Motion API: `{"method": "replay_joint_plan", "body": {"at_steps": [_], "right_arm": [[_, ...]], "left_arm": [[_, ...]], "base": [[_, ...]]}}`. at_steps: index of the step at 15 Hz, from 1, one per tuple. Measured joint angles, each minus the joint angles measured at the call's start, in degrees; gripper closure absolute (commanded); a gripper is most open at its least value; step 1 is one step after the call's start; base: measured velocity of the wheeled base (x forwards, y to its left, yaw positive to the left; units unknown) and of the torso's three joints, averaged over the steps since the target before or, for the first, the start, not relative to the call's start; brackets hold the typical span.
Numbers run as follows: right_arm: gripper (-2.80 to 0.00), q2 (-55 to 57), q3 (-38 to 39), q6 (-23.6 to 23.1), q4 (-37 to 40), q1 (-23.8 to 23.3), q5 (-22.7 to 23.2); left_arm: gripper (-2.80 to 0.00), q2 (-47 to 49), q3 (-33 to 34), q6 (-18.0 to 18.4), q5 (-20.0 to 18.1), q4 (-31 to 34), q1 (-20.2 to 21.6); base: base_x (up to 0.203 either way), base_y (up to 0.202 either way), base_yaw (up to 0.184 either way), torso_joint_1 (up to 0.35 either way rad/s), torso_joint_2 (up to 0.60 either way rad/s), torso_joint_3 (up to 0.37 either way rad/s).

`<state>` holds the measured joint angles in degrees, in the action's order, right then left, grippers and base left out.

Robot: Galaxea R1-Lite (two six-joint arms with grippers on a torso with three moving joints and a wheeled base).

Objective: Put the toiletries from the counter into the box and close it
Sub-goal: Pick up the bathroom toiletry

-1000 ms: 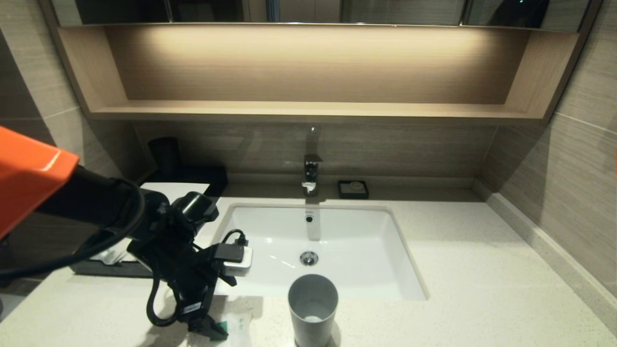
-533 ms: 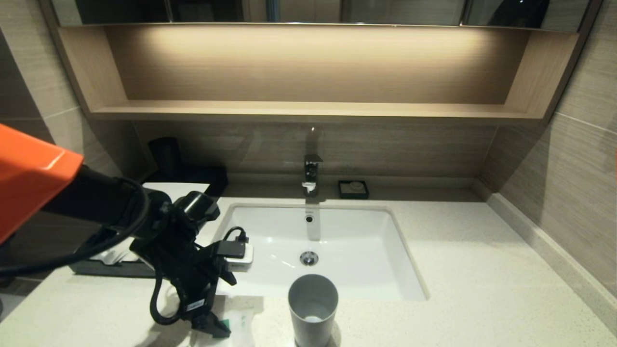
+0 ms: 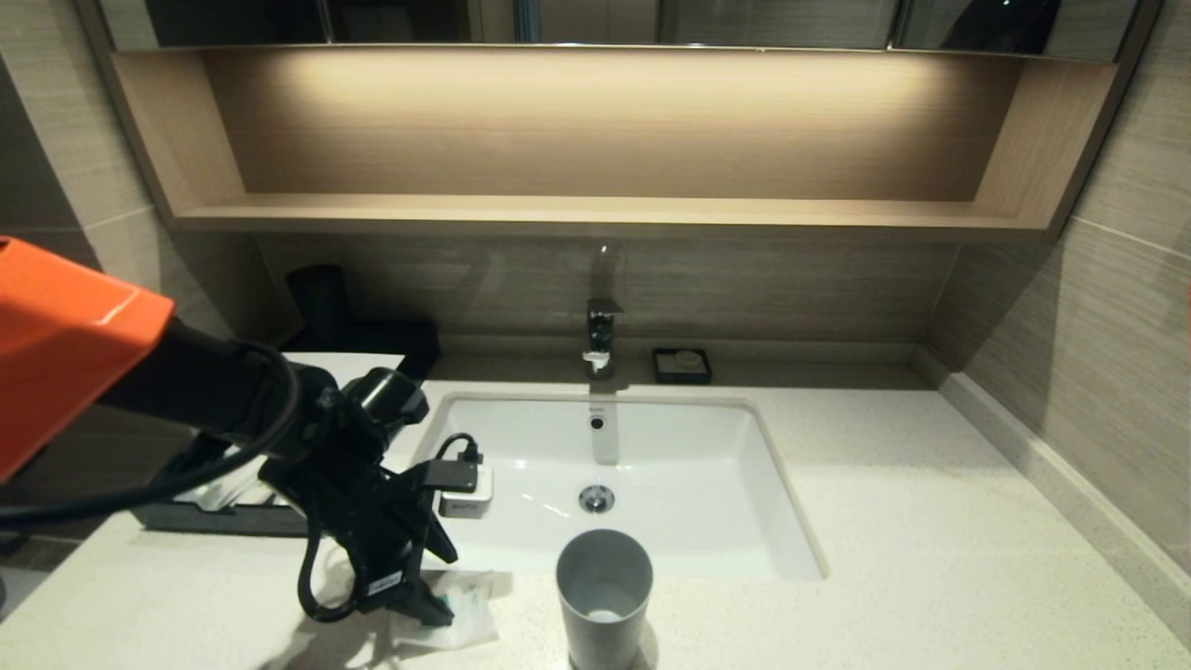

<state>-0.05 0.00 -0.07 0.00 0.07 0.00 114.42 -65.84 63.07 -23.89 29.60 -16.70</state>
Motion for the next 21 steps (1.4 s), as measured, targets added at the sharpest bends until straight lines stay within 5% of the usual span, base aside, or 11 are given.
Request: {"method": "replay_joint_plan", "body": {"at_steps": [7, 13, 18, 21], "right_arm": [[0.00, 0.0, 0.0, 0.0, 0.0, 0.0, 0.0], [0.00, 0.0, 0.0, 0.0, 0.0, 0.0, 0.0], [0.00, 0.0, 0.0, 0.0, 0.0, 0.0, 0.0], [0.00, 0.0, 0.0, 0.0, 0.0, 0.0, 0.0]], "left_arm": [[0.00, 0.3, 0.1, -0.2, 0.0, 0.0, 0.0], [0.00, -1.0, -1.2, -3.8, 0.1, 0.2, 0.0], [0.00, -2.3, -3.3, -10.5, 0.0, 0.1, 0.1], [0.00, -3.9, -5.1, -19.0, 0.0, 0.0, 0.3]], "base": [[0.000, 0.000, 0.000, 0.000, 0.00, 0.000], [0.000, 0.000, 0.000, 0.000, 0.00, 0.000], [0.000, 0.000, 0.000, 0.000, 0.00, 0.000], [0.000, 0.000, 0.000, 0.000, 0.00, 0.000]]}}
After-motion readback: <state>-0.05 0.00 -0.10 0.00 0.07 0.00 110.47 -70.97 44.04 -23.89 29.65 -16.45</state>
